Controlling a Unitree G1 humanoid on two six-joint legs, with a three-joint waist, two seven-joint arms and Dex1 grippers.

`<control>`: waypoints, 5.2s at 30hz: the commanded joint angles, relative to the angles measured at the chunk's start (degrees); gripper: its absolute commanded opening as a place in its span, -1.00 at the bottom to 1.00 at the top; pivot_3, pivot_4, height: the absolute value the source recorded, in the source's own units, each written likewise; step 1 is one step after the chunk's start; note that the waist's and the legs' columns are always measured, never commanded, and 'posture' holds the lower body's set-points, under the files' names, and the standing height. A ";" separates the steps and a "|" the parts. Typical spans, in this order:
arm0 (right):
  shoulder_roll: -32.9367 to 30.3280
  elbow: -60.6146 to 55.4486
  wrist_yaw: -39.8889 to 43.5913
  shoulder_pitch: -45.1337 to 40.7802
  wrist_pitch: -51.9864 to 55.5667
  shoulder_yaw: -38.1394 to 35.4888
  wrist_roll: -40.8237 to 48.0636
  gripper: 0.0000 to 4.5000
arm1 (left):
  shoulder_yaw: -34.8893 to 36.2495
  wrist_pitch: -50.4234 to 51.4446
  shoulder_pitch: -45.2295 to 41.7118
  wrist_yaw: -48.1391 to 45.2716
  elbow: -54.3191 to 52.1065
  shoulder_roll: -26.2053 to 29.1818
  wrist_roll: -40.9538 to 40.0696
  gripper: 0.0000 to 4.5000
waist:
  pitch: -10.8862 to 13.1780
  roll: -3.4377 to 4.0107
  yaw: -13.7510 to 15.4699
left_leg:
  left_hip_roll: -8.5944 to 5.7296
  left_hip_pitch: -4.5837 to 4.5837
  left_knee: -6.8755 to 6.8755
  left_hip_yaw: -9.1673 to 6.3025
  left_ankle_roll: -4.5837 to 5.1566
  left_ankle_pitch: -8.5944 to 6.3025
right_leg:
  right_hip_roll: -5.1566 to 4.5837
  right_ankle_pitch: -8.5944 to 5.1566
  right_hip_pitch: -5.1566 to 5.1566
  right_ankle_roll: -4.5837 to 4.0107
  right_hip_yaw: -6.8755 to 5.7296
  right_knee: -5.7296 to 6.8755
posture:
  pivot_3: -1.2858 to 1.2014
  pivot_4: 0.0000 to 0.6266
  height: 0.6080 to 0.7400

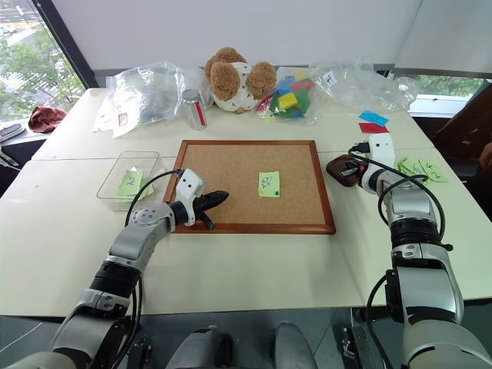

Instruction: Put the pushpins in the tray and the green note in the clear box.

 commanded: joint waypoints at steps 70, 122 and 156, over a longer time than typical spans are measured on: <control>8.82 -42.46 5.90 15.35 17.54 12.65 5.08 -0.99 | -0.96 2.82 2.73 -0.29 -0.69 1.24 1.08 -1.00 | -0.05 0.05 0.16 | 0.00 0.00 0.01 -0.03 0.04 -0.03 | 0.00 0.00 -0.01 0.00 -0.02 -0.01 | 0.03 -0.52 1.00; -1.39 -1.04 1.44 0.58 -3.76 0.89 -0.36 0.50 | -2.32 2.89 3.12 -0.70 0.74 2.21 1.87 -1.00 | -0.08 0.07 0.00 | 0.01 0.32 -0.02 -0.04 0.17 -0.10 | 0.00 0.00 0.39 0.00 -0.03 -0.15 | 0.03 -0.52 1.00; 10.52 -44.55 5.49 13.24 18.93 13.17 5.48 0.22 | -2.32 2.96 3.13 -0.57 0.23 1.39 1.91 -1.00 | -0.08 0.09 0.25 | 0.03 0.31 -0.04 -0.07 0.25 -0.16 | -0.01 0.00 0.40 0.00 -0.05 -0.23 | 0.03 -0.52 1.00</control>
